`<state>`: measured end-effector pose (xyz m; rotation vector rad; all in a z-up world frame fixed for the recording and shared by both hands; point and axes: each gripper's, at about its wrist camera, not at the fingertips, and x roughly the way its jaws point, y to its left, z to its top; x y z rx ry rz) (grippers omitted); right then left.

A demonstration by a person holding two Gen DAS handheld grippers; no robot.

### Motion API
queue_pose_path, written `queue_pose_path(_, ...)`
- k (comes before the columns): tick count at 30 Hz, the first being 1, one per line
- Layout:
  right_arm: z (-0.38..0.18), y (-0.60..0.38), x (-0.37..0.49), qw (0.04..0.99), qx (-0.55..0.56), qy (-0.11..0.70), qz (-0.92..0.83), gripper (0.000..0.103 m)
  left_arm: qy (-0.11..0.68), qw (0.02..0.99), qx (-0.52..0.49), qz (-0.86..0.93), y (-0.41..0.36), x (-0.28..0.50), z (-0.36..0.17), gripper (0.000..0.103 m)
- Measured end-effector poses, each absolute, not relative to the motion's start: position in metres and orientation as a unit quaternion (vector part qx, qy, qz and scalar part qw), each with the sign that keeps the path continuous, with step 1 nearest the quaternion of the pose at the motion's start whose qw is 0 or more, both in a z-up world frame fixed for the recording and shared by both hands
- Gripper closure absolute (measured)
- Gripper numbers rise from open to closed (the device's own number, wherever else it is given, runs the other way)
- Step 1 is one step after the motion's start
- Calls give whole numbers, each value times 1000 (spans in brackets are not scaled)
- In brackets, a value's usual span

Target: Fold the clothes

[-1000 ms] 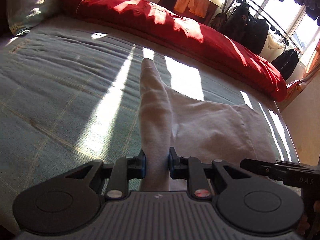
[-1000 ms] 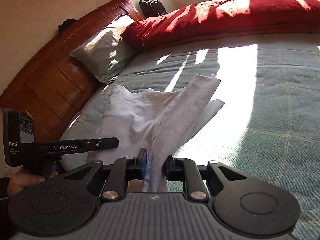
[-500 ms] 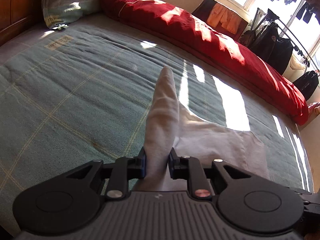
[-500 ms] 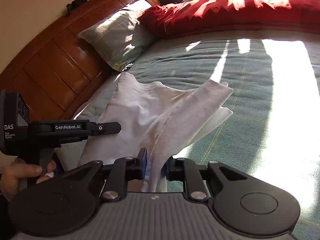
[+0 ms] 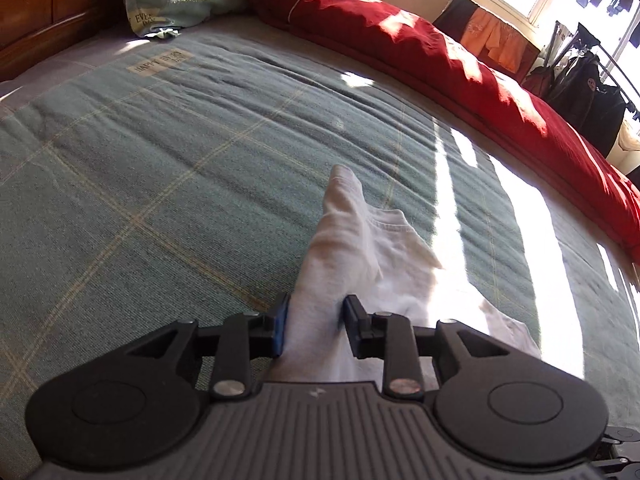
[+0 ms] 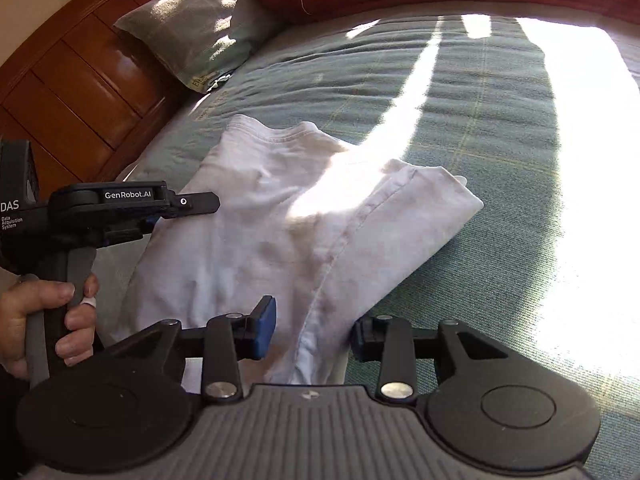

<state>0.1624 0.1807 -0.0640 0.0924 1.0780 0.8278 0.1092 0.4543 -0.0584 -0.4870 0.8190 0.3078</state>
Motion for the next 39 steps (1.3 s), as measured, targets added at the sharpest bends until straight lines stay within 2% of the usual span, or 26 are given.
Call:
queue_pose_path(2, -67, 171, 158, 781, 22, 501, 373, 56, 381, 883, -214, 171, 456, 103, -54, 69)
queue_pose_path(4, -65, 159, 155, 789, 14, 494, 365, 50, 369, 888, -191, 198, 457, 96, -44, 69)
queue_pose_path(6, -57, 151, 152, 803, 6, 470, 366, 49, 350, 898, -178, 198, 454, 85, -32, 69)
queue_pose_path(8, -44, 149, 148, 823, -9, 422, 379, 49, 338, 909, -175, 171, 443, 76, -24, 57)
queue_pose_path(10, -32, 155, 146, 832, -25, 379, 404, 50, 334, 916, -176, 137, 430, 68, -21, 51)
queue_pose_path(12, -30, 167, 148, 821, -34, 367, 436, 50, 350, 911, -183, 116, 422, 67, -33, 49)
queue_pose_path(17, -61, 194, 149, 799, -79, 389, 453, 52, 373, 894, -208, 133, 433, 67, -75, 49)
queue_pose_path(20, -79, 204, 151, 788, -105, 405, 452, 51, 368, 893, -218, 140, 442, 72, -79, 48)
queue_pose_path(25, -62, 196, 144, 791, -91, 398, 455, 51, 363, 896, -209, 146, 438, 68, -62, 49)
queue_pose_path(27, -48, 187, 134, 787, -83, 382, 476, 51, 351, 904, -203, 136, 426, 53, -51, 45)
queue_pose_path(29, -42, 181, 125, 772, -80, 384, 501, 51, 341, 909, -210, 118, 414, 36, -47, 36)
queue_pose_path(30, -43, 181, 120, 762, -83, 391, 510, 51, 342, 908, -212, 113, 409, 30, -49, 34)
queue_pose_path(35, -64, 186, 101, 740, -123, 413, 517, 50, 389, 883, -225, 133, 402, 16, -83, 35)
queue_pose_path(39, -46, 180, 104, 749, -101, 401, 517, 51, 369, 893, -222, 130, 402, 13, -66, 35)
